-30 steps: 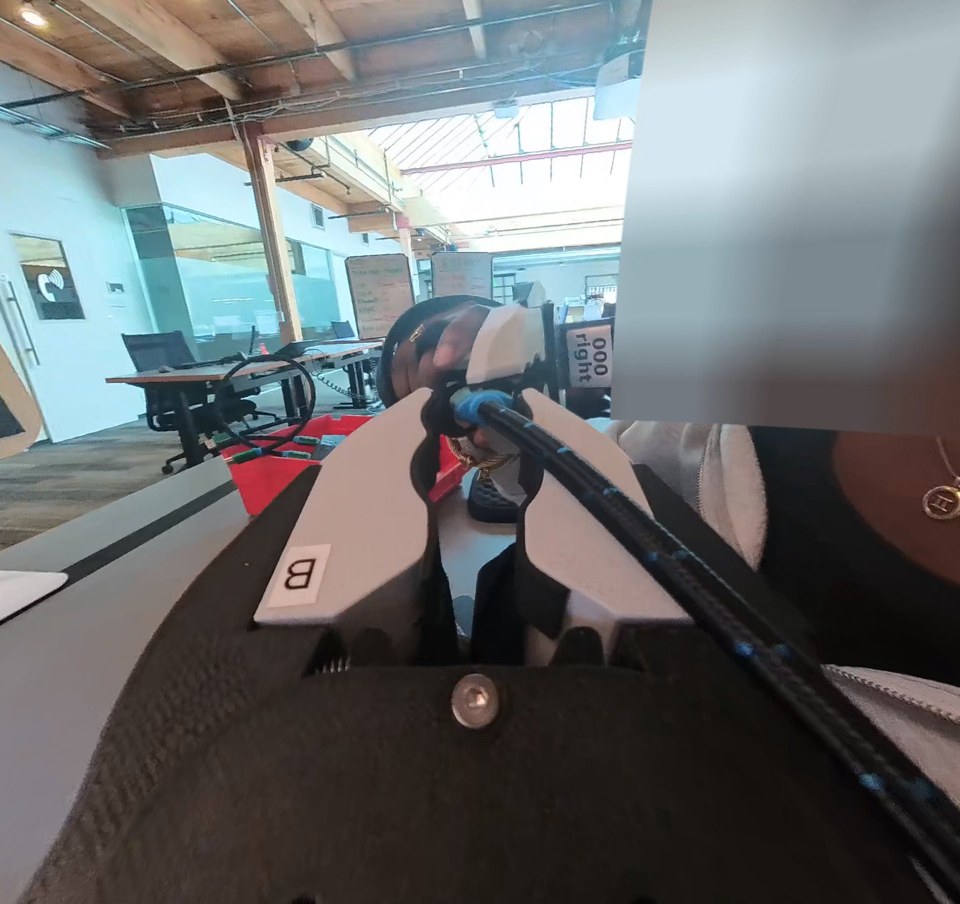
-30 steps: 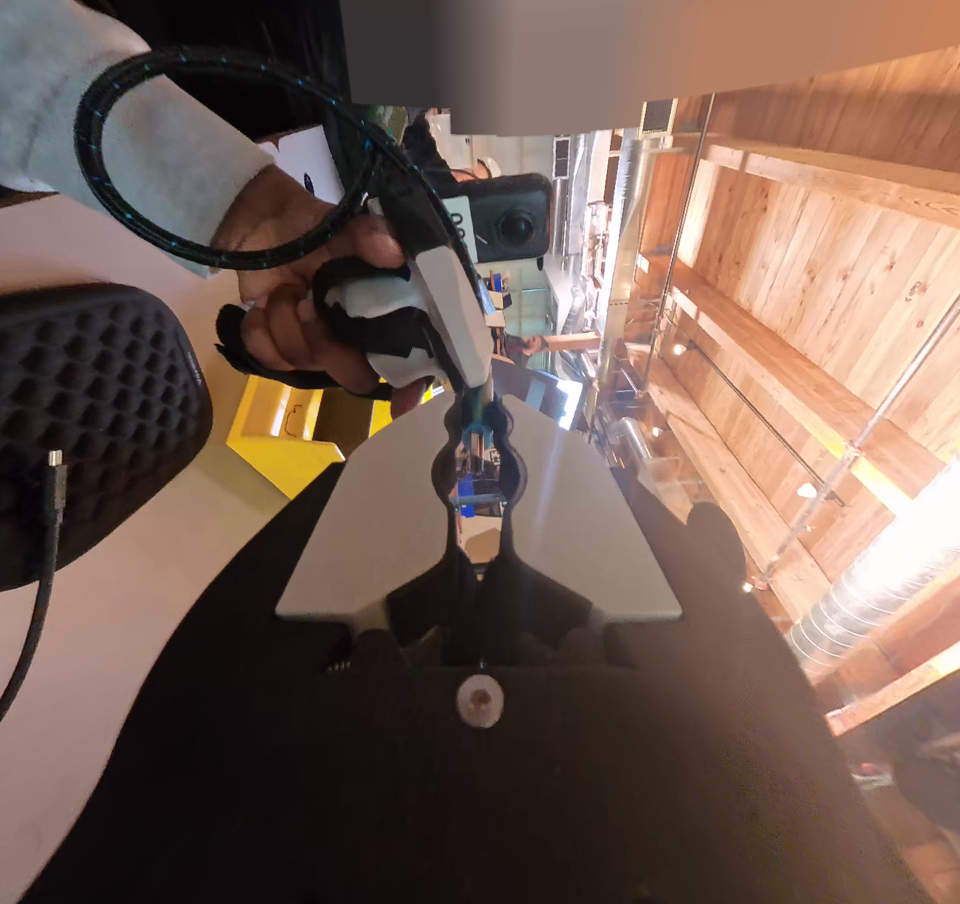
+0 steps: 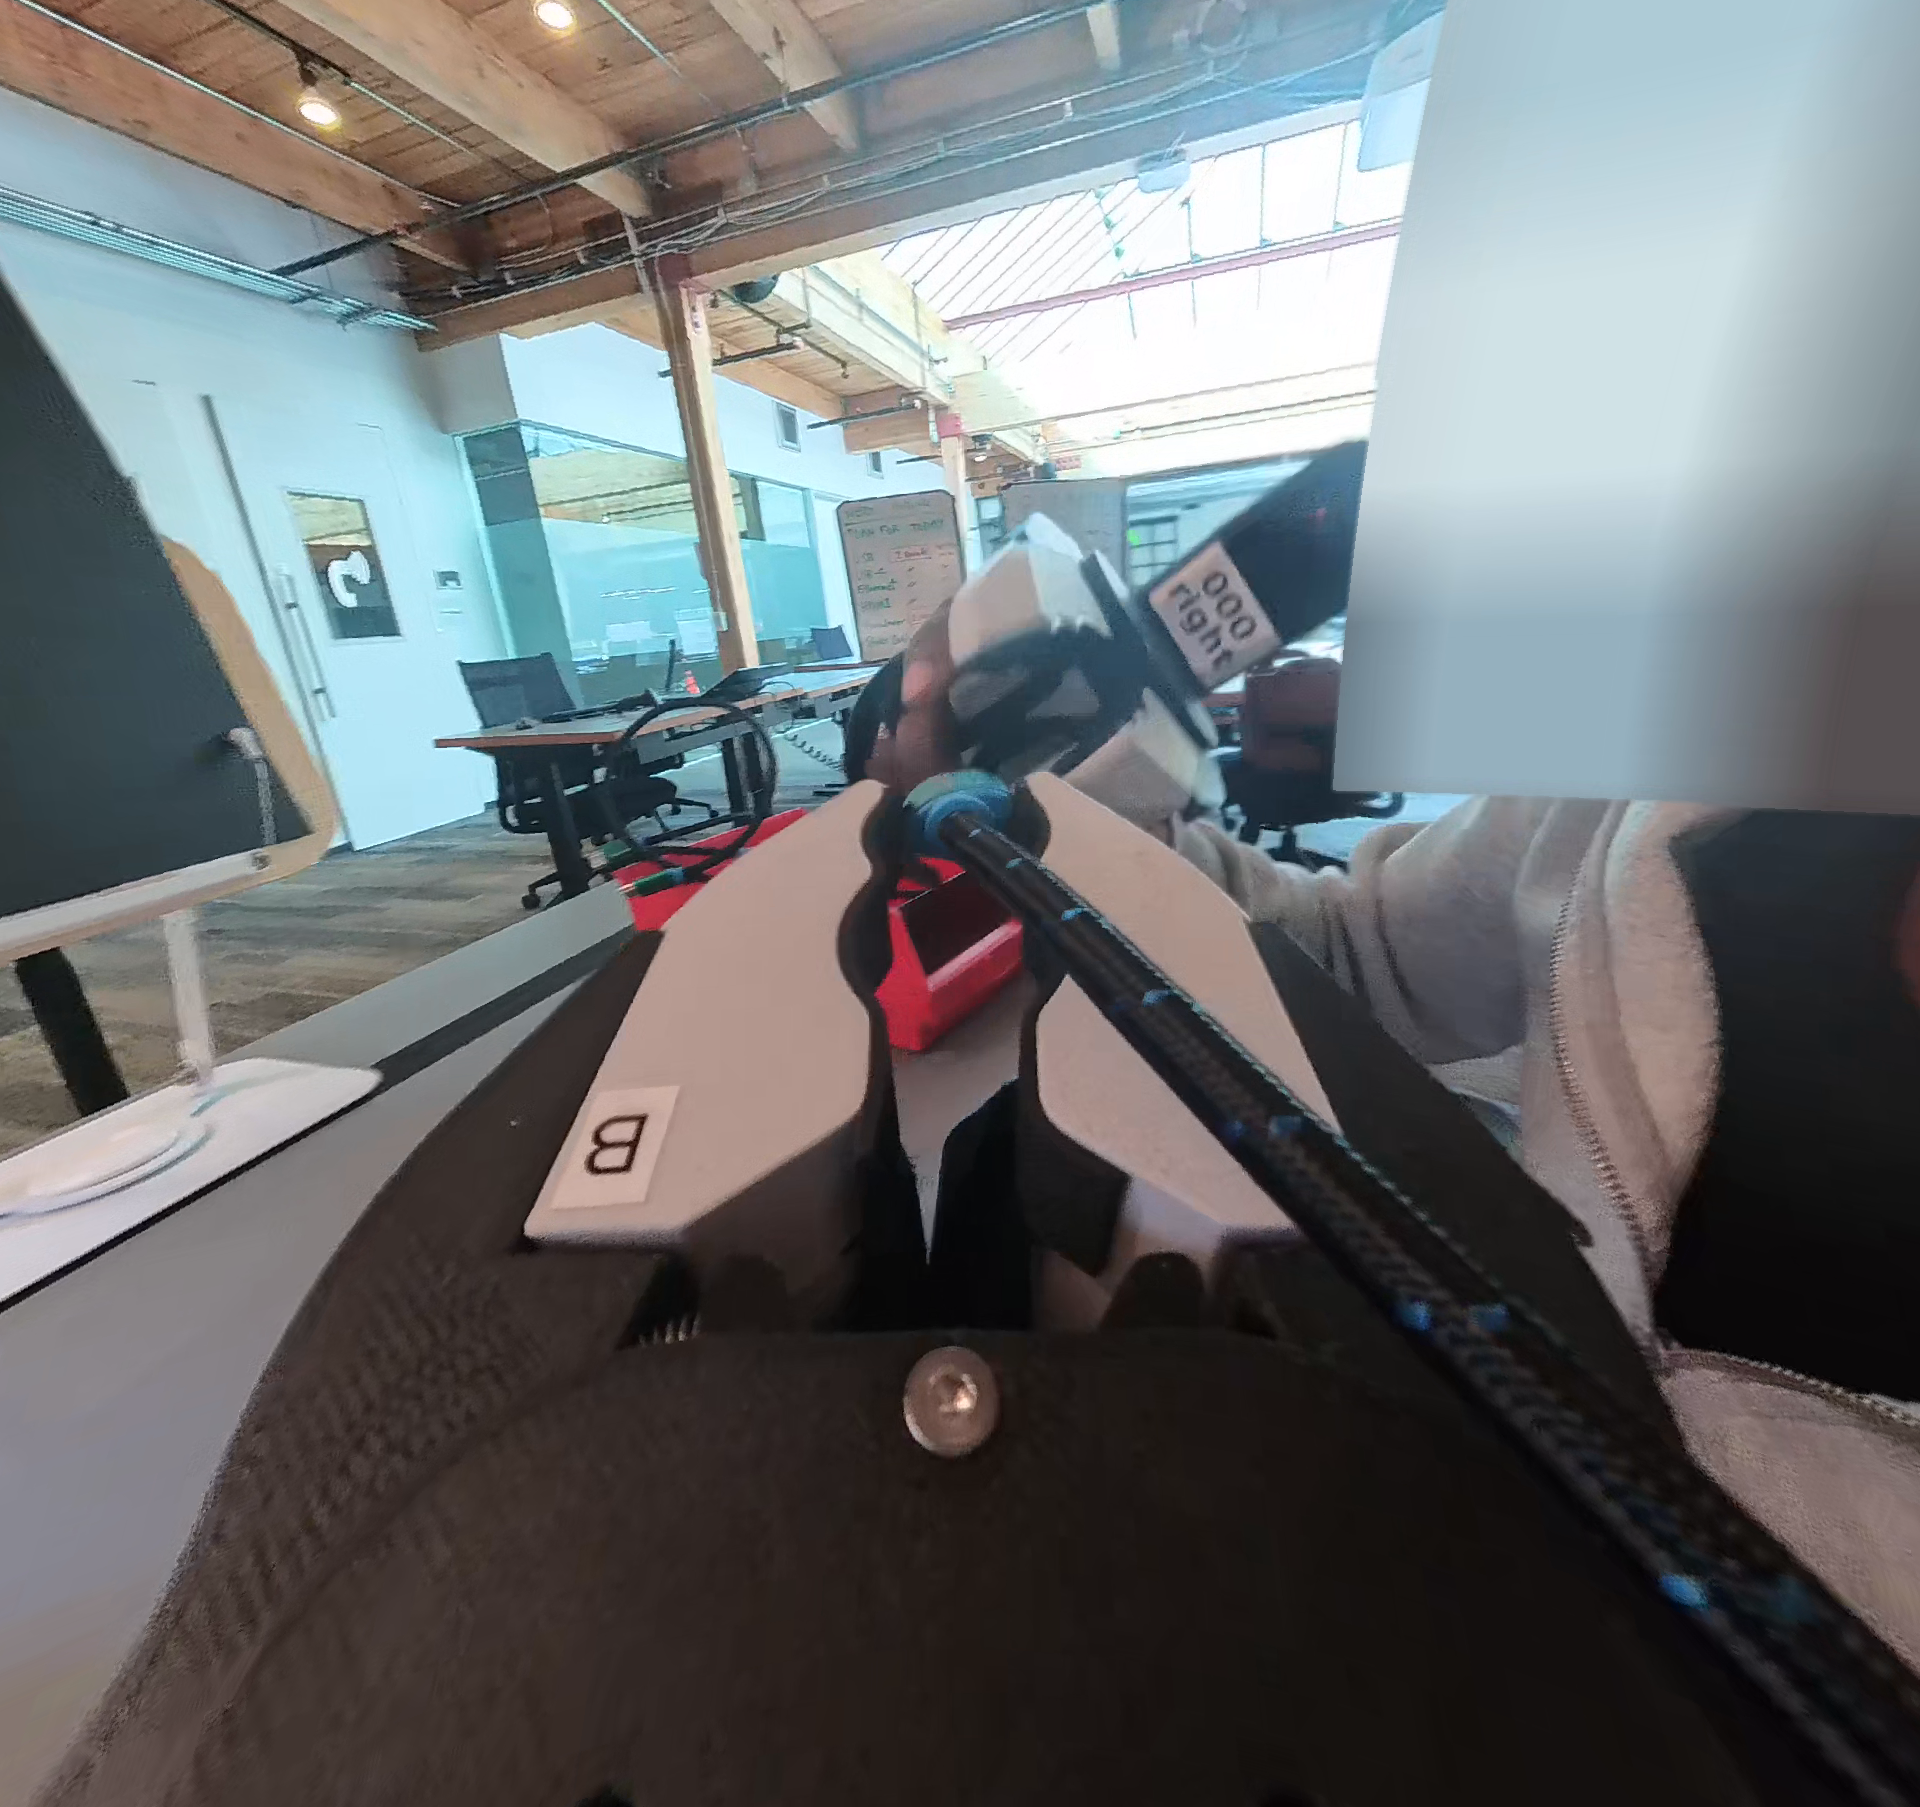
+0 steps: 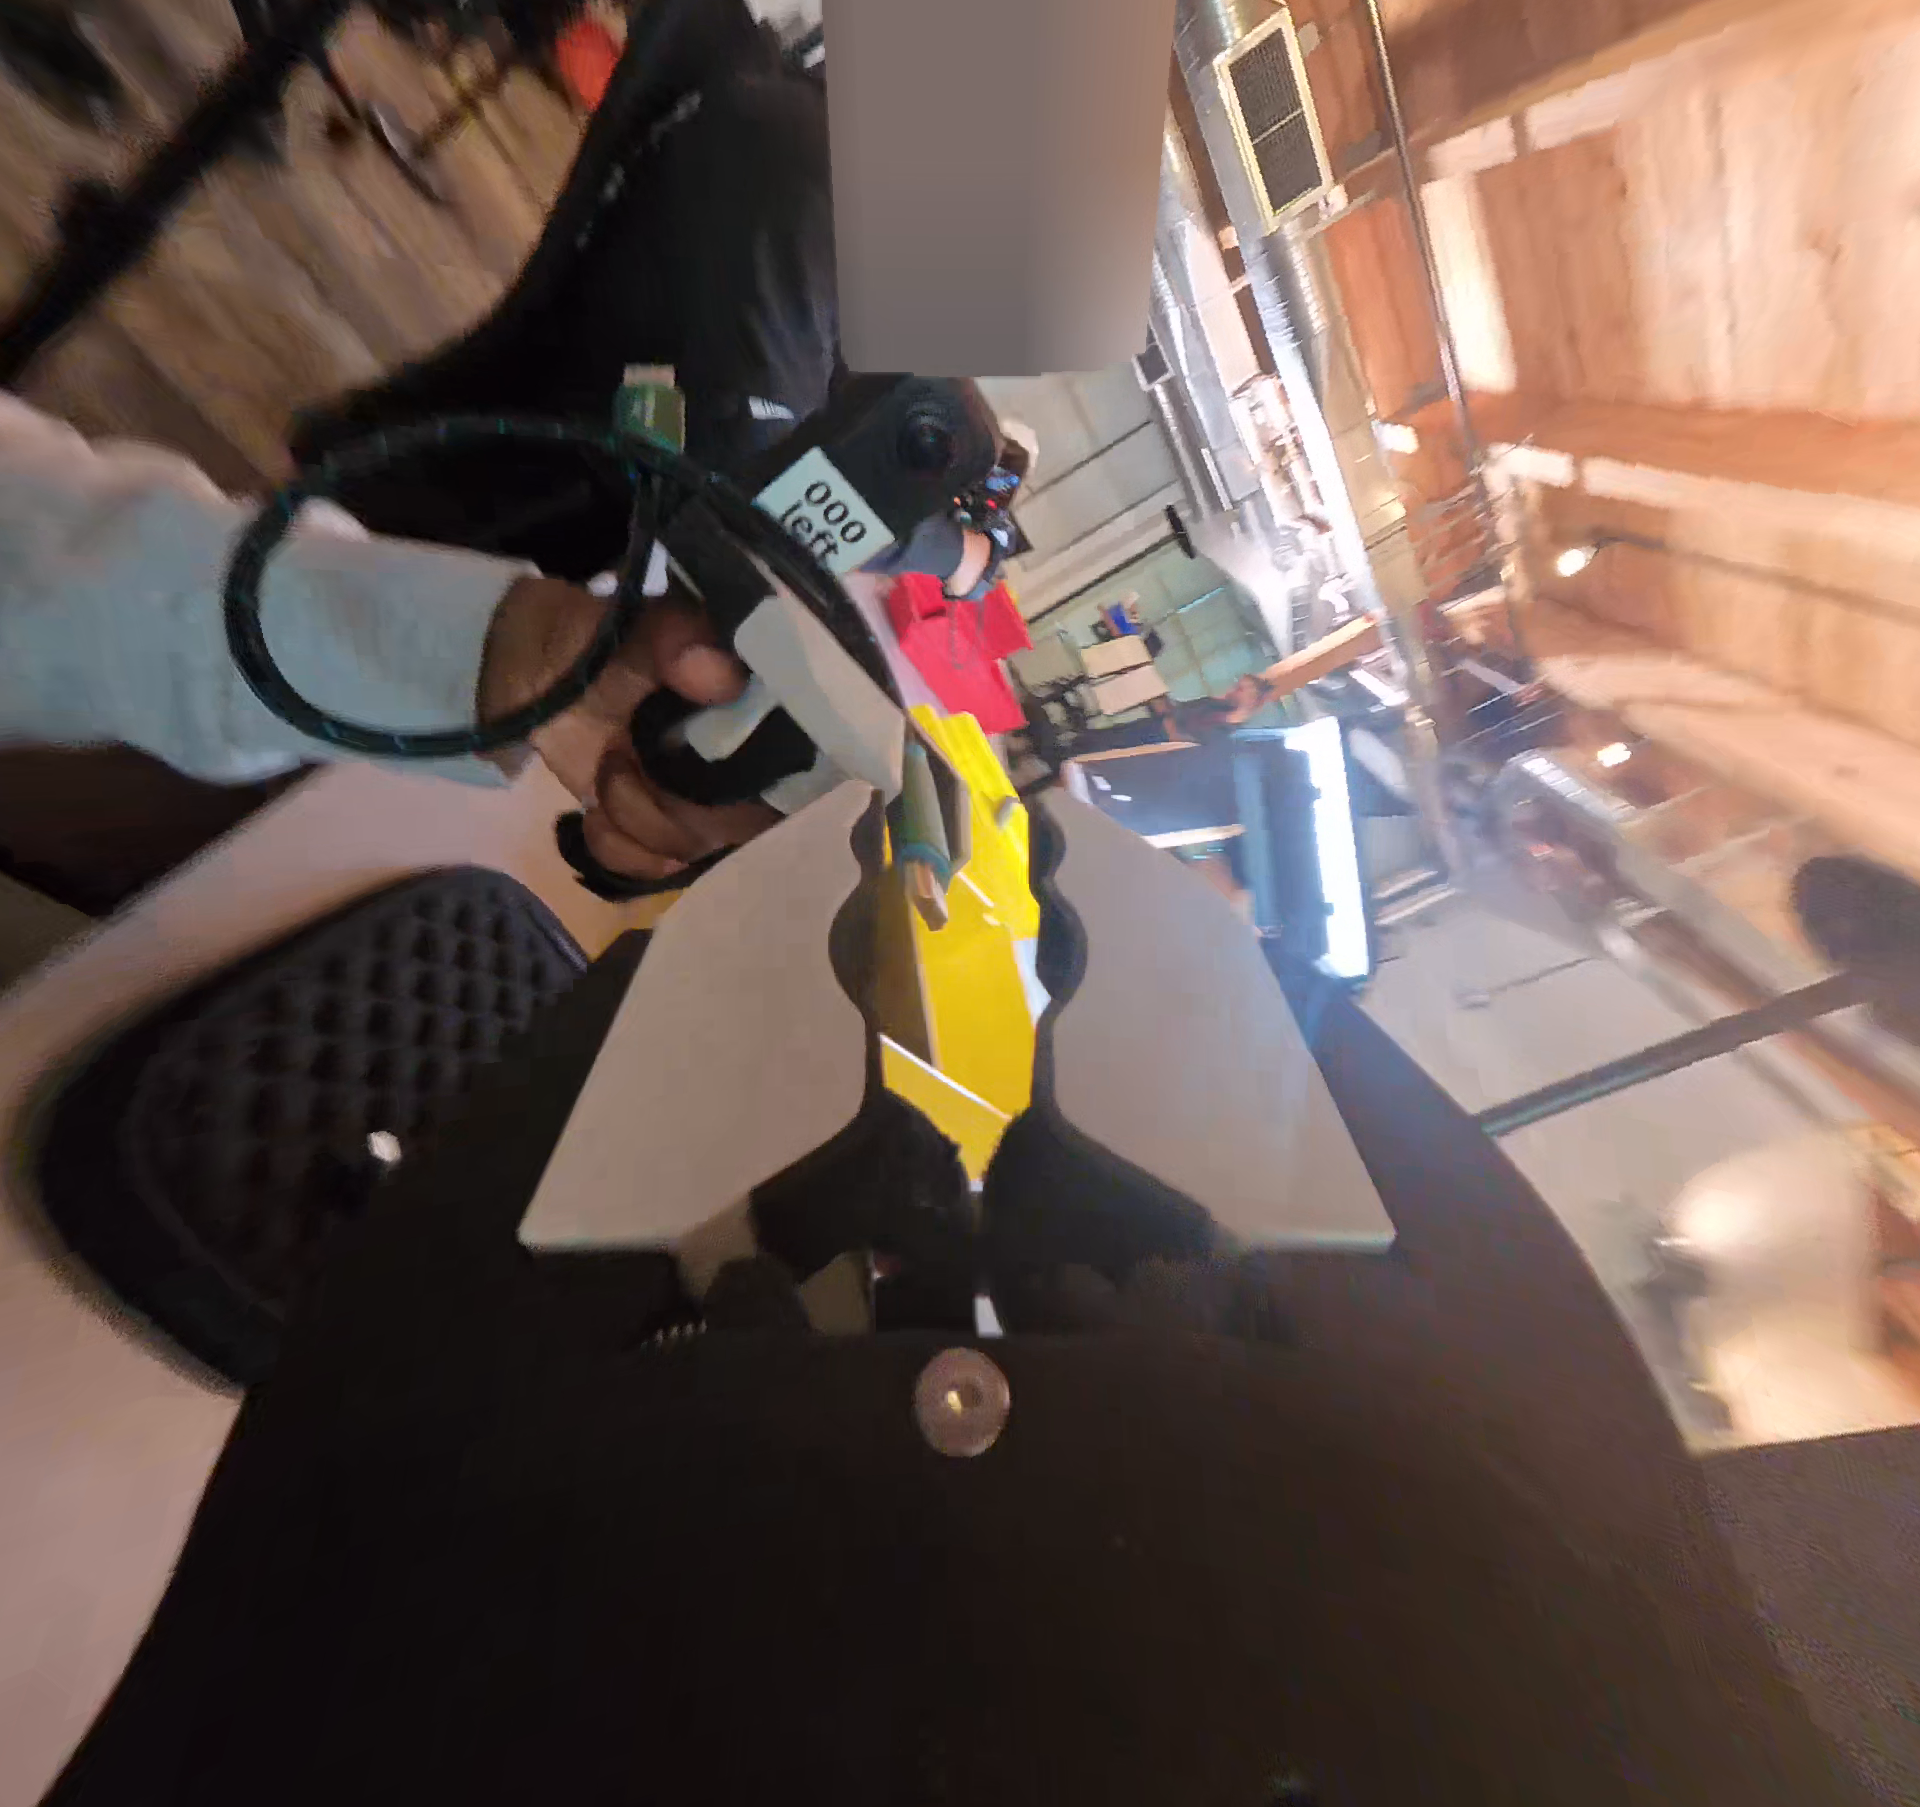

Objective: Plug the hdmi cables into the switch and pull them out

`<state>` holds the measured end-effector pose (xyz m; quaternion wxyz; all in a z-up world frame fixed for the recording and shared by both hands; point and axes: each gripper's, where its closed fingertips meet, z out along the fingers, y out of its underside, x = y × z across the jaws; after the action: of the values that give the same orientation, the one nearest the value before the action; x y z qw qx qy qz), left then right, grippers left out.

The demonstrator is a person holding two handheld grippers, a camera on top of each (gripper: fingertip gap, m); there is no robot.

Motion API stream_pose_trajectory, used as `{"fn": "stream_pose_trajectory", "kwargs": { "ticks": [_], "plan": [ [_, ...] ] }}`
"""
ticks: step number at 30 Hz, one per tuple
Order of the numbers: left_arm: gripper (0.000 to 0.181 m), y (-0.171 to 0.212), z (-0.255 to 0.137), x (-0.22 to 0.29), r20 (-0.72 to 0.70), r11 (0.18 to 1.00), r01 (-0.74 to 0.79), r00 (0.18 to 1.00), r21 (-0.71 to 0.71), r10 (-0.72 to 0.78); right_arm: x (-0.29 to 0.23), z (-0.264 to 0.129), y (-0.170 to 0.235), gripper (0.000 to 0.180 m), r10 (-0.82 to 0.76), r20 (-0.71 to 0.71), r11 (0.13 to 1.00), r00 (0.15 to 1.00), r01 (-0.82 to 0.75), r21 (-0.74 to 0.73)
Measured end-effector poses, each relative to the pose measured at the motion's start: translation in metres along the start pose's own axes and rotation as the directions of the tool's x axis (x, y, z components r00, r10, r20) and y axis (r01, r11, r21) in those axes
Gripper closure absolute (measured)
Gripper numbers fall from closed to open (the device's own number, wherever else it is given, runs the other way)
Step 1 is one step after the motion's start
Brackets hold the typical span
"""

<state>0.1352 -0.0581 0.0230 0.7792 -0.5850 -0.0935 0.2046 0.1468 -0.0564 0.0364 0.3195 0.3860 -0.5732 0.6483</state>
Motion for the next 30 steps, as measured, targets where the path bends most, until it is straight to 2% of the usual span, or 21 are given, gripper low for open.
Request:
{"fn": "stream_pose_trajectory", "kwargs": {
  "ticks": [2,4,6,8,13,15,19,22,26,28,30],
  "plan": [
    [0.161,0.003,-0.005,-0.009,0.046,0.999,-0.022,0.999,-0.026,0.023,0.009,-0.006,0.0,0.145,0.172,0.026,0.984,0.985,-0.173,0.032],
    [0.161,0.005,-0.009,-0.014,0.075,0.998,-0.033,0.996,-0.046,0.036,0.018,-0.015,0.008,0.133,0.357,0.033,0.934,0.933,-0.358,0.011],
    [0.161,0.007,-0.011,-0.018,0.104,0.996,-0.053,0.993,-0.066,0.059,0.015,-0.027,0.026,0.113,0.538,0.042,0.842,0.842,-0.533,-0.091],
    [0.161,0.01,-0.011,-0.019,0.115,0.993,-0.079,0.989,-0.093,0.089,-0.006,-0.044,0.051,0.099,0.676,0.028,0.714,0.736,-0.646,-0.271],
    [0.161,0.012,-0.005,-0.012,0.074,0.992,-0.081,0.993,-0.093,0.088,-0.096,-0.108,0.1,0.091,0.832,-0.077,0.366,0.55,-0.648,-0.668],
    [0.161,0.015,-0.003,-0.011,0.068,0.99,-0.093,0.993,-0.109,0.101,-0.127,-0.13,0.107,0.089,0.857,-0.086,0.279,0.509,-0.598,-0.752],
    [0.161,0.013,0.0,0.0,-0.003,0.994,-0.08,0.997,-0.081,0.08,-0.151,-0.144,0.103,0.092,0.872,0.076,0.349,0.484,-0.506,-0.789],
    [0.161,0.014,0.001,0.006,-0.032,0.993,-0.086,0.996,-0.078,0.084,-0.154,-0.143,0.116,0.093,0.846,0.207,0.412,0.491,-0.358,-0.838],
    [0.161,0.014,0.001,0.01,-0.057,0.992,-0.102,0.994,-0.077,0.098,-0.168,-0.142,0.145,0.091,0.833,0.334,0.435,0.441,-0.149,-0.888],
    [0.161,0.014,0.0,0.01,-0.065,0.993,-0.098,0.994,-0.073,0.093,-0.178,-0.142,0.157,0.098,0.825,0.377,0.442,0.422,-0.064,-0.895],
    [0.161,0.015,-0.001,0.008,-0.065,0.993,-0.097,0.994,-0.072,0.092,-0.185,-0.141,0.166,0.105,0.796,0.418,0.464,0.438,0.0,-0.886]
  ]
}}
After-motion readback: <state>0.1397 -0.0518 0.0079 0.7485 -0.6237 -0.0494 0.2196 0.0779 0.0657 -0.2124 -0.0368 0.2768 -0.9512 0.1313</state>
